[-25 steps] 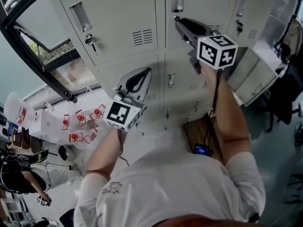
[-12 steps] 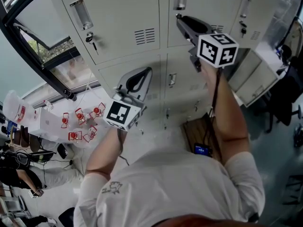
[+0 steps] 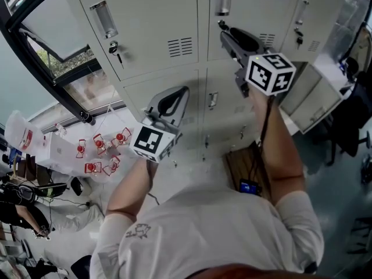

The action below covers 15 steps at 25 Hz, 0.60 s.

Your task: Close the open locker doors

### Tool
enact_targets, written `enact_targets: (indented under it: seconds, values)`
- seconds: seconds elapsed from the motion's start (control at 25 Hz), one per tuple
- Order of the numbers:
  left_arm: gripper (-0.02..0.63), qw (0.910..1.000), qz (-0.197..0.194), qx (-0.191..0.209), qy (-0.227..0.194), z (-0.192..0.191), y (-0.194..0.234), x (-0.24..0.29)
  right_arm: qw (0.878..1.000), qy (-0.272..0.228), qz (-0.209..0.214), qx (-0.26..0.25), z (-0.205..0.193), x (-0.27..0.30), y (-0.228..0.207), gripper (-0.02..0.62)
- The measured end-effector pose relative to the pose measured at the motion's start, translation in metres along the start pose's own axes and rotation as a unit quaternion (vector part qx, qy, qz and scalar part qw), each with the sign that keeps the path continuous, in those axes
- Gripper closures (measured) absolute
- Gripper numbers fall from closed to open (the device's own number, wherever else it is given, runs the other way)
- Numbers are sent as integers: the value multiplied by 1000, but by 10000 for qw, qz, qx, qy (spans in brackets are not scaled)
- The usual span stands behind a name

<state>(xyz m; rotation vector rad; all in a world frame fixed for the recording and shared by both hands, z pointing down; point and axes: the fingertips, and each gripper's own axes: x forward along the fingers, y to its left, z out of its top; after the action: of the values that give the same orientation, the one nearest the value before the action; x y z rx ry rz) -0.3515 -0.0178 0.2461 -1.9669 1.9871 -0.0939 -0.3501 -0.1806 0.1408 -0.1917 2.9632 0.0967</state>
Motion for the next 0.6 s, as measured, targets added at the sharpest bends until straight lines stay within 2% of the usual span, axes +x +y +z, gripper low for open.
enact_targets:
  seconds: [0.36,0.6]
  values:
    - [611,9998,-77,-156,124,-12,-10,-7,9994,-254,-210,-61,-30,-47,11,477]
    - [611,9988,-64,-325,358,-42,-19,-13,9993,-108,-179,-325,-81,-79,39,487]
